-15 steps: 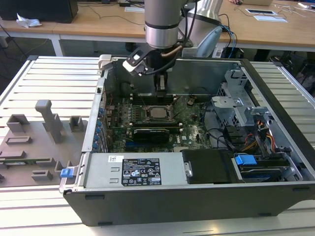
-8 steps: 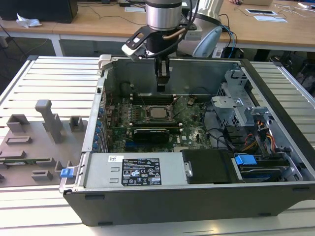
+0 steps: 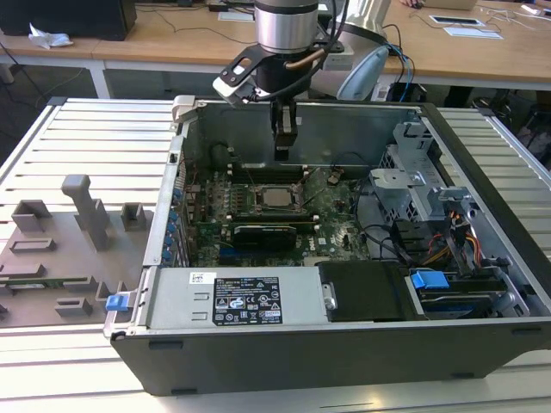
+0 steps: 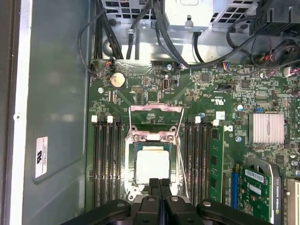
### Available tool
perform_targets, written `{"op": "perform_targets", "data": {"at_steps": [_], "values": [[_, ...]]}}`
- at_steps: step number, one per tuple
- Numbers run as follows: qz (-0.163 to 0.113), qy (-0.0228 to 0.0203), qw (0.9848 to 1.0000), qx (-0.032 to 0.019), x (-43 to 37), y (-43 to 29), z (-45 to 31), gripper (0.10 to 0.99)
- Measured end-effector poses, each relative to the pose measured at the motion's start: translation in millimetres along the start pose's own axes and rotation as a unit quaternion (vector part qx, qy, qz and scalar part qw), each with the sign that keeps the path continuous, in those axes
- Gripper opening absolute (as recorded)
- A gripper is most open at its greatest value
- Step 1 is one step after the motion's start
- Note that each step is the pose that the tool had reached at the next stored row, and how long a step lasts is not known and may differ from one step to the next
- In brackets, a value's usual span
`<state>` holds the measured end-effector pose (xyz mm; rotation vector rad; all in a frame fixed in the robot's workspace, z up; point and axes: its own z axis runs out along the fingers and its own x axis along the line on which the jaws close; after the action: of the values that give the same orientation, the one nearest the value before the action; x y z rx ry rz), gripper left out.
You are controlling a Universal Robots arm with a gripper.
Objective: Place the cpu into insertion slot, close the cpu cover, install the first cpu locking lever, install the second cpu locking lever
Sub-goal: 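Close the cpu cover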
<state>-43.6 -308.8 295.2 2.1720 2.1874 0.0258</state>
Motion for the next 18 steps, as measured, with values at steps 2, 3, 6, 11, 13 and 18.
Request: {"op": "perform_targets", "data": {"at_steps": [2,3,6,11,13,18], "values": [[0.000,0.0000,1.0000,0.0000,0.0,0.0,-0.1,0.106],[0.000,0.0000,1.0000,0.0000,0.0,0.0,-0.1,0.106],[0.000,0.0000,1.0000,0.0005,0.0,9.2,0.4,0.106],[0.000,0.0000,1.0000,0.0026,-0.2,31.9,1.6,0.106],[0.000,0.0000,1.0000,0.0031,-0.3,37.9,1.9,0.106],[0.000,0.0001,1.0000,0.0048,-0.4,65.7,3.5,0.106]]}}
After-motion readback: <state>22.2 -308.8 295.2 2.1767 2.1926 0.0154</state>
